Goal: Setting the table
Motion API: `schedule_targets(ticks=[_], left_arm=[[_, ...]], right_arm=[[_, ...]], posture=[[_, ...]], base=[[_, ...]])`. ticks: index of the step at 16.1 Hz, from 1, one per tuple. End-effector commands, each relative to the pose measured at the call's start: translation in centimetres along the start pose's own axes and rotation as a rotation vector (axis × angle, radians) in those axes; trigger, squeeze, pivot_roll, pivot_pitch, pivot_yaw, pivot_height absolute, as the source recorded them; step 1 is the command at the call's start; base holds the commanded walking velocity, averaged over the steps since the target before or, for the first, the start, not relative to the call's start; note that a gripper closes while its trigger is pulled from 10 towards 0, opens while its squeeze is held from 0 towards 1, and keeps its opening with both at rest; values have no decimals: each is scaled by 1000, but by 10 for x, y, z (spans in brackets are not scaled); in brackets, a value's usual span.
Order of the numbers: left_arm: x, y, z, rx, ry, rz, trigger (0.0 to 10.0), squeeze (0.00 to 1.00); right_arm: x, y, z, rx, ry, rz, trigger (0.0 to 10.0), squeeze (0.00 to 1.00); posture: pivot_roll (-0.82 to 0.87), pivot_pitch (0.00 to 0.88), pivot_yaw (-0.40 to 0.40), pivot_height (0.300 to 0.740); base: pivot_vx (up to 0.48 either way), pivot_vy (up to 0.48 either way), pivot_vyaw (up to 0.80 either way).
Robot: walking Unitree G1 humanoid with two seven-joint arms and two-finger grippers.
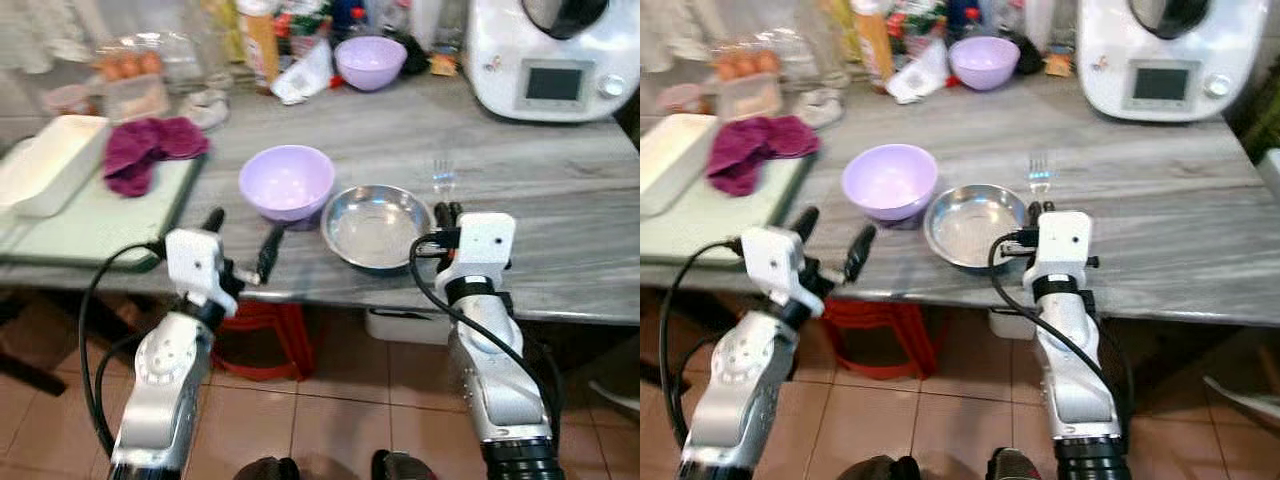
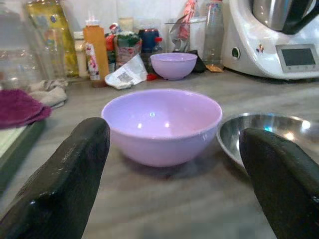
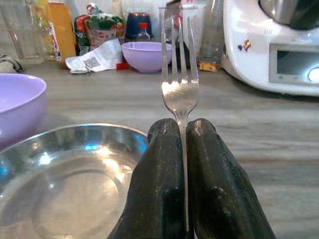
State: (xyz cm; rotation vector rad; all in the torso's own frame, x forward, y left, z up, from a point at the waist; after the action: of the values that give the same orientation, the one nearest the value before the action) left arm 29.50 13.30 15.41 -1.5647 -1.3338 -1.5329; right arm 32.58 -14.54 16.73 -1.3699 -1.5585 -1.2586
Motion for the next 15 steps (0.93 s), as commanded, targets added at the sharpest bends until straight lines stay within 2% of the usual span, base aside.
schedule_targets(ticks=[1,5,7,11,15], left_arm=[[-1,-5,-1,-26,7,26,10000,0],[-7,-18,-6,-116,-6,93,10000,0],[-10,-23,-9,-157,-8,121,10000,0],[-16,-28,-10,-179,-4,153,10000,0],[-19,-30,-9,-181,7,165,10000,0]], right_arm=[[2,0,-6,-38,-12,-6,10000,0],[-5,3,-26,-129,-52,46,10000,0],[-8,5,-33,-154,-42,75,10000,0],[-15,10,-33,-144,-2,130,10000,0],[-27,18,-35,-124,0,199,10000,0]], posture=[[-110,189,66,740],[-115,192,65,740],[-119,193,64,740],[-121,189,62,740],[-116,188,54,740]], base=[[0,0,0],[0,0,0],[0,0,0],[0,0,0],[0,0,0]])
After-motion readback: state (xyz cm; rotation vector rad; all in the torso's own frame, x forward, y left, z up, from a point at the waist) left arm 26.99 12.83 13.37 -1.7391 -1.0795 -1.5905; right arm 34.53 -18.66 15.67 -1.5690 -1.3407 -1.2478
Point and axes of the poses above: a point about 5 cm out from each wrist's last joint towards the gripper, its own y axis pointing out of the wrist towards the gripper, its own x axis along the axis of the wrist's last joint, z = x × y, the point moved 2 cm from there along y, pointing out of the wrist towards the gripper, and after that the axes turned 12 degrees about -y, right-handed, at the moved point
